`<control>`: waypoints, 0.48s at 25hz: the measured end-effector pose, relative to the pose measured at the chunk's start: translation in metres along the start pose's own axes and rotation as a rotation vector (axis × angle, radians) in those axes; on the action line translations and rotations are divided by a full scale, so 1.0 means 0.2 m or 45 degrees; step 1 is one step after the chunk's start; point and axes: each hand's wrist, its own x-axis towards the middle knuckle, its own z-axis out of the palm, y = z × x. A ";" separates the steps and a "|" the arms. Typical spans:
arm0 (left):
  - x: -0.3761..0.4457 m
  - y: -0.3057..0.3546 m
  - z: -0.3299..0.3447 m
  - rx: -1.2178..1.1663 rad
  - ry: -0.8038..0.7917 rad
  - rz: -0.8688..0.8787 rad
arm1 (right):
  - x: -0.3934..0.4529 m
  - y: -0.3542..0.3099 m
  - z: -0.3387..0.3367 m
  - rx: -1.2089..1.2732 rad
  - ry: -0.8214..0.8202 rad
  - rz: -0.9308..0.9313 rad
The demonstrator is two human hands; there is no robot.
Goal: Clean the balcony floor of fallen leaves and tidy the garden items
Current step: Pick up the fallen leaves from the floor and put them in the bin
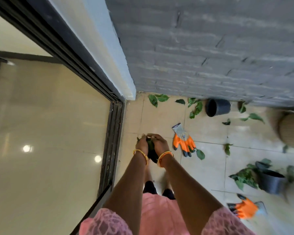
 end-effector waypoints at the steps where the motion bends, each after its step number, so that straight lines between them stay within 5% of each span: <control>1: -0.09 0.01 -0.02 0.012 -0.029 0.030 | -0.13 -0.07 -0.01 -0.027 0.008 -0.011; 6: -0.71 0.09 -0.01 -0.059 -0.239 0.179 | -0.72 -0.36 -0.13 0.021 -0.149 -0.145; 12: -1.29 -0.20 0.07 -0.405 -0.362 0.143 | -1.12 -0.36 -0.49 -0.383 -0.295 -0.352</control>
